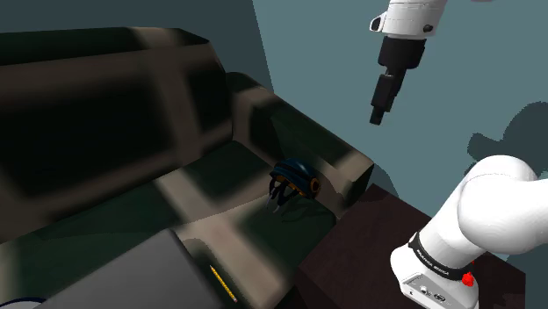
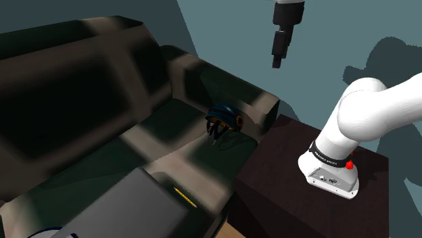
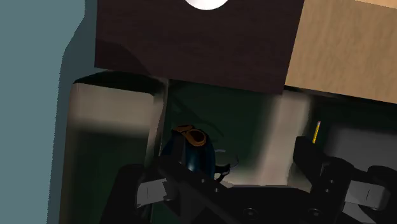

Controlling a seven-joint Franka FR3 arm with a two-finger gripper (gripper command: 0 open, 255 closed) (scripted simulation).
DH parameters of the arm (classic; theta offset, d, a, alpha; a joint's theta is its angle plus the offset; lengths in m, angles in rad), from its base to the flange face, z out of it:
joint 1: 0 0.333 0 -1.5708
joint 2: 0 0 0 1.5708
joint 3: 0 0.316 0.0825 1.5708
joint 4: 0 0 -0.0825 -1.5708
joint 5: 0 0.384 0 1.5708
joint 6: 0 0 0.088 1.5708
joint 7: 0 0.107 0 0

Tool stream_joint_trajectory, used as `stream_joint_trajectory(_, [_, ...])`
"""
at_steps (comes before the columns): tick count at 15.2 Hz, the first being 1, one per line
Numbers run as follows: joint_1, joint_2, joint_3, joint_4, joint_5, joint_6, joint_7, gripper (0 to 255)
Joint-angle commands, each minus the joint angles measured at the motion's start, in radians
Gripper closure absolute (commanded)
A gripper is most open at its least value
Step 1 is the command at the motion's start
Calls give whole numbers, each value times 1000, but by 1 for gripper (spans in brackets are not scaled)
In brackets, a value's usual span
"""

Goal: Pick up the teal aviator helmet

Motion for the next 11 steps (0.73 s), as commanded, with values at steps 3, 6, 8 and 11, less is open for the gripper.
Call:
stream_joint_trajectory(3, [20, 77, -1, 2, -31, 51, -67, 0])
stream_joint_trajectory(6, [48, 196, 1, 12, -76, 126, -161, 0])
stream_joint_trajectory(8, [65, 276, 6, 24, -107, 174, -219, 0])
stream_joint_trajectory(11, [87, 397, 17, 47, -153, 243, -298, 0])
